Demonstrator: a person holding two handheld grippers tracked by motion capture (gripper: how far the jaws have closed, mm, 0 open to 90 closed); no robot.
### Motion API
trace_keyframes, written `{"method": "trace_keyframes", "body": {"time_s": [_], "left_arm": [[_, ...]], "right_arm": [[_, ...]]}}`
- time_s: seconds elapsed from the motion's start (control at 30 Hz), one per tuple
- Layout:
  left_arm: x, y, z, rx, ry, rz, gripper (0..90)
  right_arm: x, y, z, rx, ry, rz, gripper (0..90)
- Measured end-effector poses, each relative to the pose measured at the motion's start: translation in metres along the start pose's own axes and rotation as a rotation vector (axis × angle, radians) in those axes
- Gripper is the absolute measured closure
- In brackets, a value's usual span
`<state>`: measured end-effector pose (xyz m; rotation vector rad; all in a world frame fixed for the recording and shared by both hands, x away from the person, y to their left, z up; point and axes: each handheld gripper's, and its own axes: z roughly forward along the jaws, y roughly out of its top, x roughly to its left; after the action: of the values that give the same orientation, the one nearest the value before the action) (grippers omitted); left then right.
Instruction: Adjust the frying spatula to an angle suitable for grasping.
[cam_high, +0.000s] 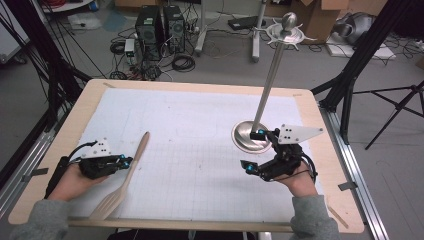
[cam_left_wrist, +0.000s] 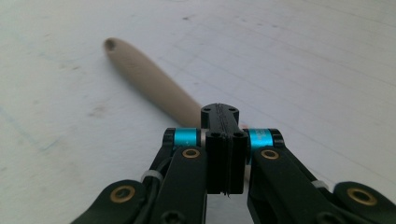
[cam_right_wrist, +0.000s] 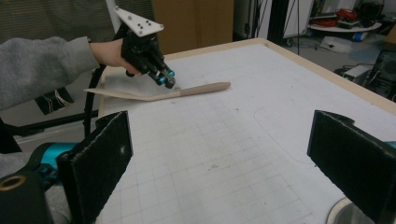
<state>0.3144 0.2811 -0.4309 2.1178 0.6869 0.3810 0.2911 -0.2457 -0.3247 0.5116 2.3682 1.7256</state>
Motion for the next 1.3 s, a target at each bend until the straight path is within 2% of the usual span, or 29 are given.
{"method": "trace_keyframes", "body": {"time_s": [0.07, 0.23, 0.5, 0.63, 0.73, 0.83, 0.97, 1.03, 1.13, 1.3], "left_arm": [[0.004, -0.001, 0.004, 0.018, 0.023, -0.023, 89.0], [0.01, 0.0, 0.014, 0.049, 0.049, -0.028, 89.0], [0.017, 0.003, 0.024, 0.068, 0.049, -0.046, 89.0], [0.016, 0.008, 0.03, 0.074, 0.032, -0.036, 89.5], [0.012, 0.013, 0.033, 0.067, 0.028, -0.01, 89.5], [0.009, 0.019, 0.037, 0.083, 0.036, 0.016, 89.5], [0.007, 0.024, 0.044, 0.084, 0.03, 0.037, 89.5], [0.007, 0.025, 0.047, 0.08, 0.026, 0.038, 89.5], [0.008, 0.027, 0.052, 0.104, 0.027, 0.042, 89.5], [0.004, 0.036, 0.062, 0.106, 0.022, 0.072, 89.5]], "right_arm": [[0.002, -0.001, -0.002, 0.003, -0.004, 0.001, 5.6], [0.005, -0.006, -0.009, 0.015, -0.023, 0.006, 5.6], [0.012, -0.01, -0.024, 0.01, -0.063, 0.013, 5.6], [0.014, -0.013, -0.028, 0.015, -0.073, 0.02, 5.6], [0.015, -0.014, -0.031, 0.016, -0.083, 0.019, 5.6], [0.017, -0.015, -0.034, 0.016, -0.088, 0.022, 5.6], [0.02, -0.016, -0.037, 0.018, -0.096, 0.028, 5.6], [0.021, -0.017, -0.039, 0.021, -0.103, 0.027, 5.6], [0.021, -0.018, -0.041, 0.021, -0.108, 0.03, 5.6], [0.024, -0.02, -0.044, 0.027, -0.118, 0.033, 5.6]]}}
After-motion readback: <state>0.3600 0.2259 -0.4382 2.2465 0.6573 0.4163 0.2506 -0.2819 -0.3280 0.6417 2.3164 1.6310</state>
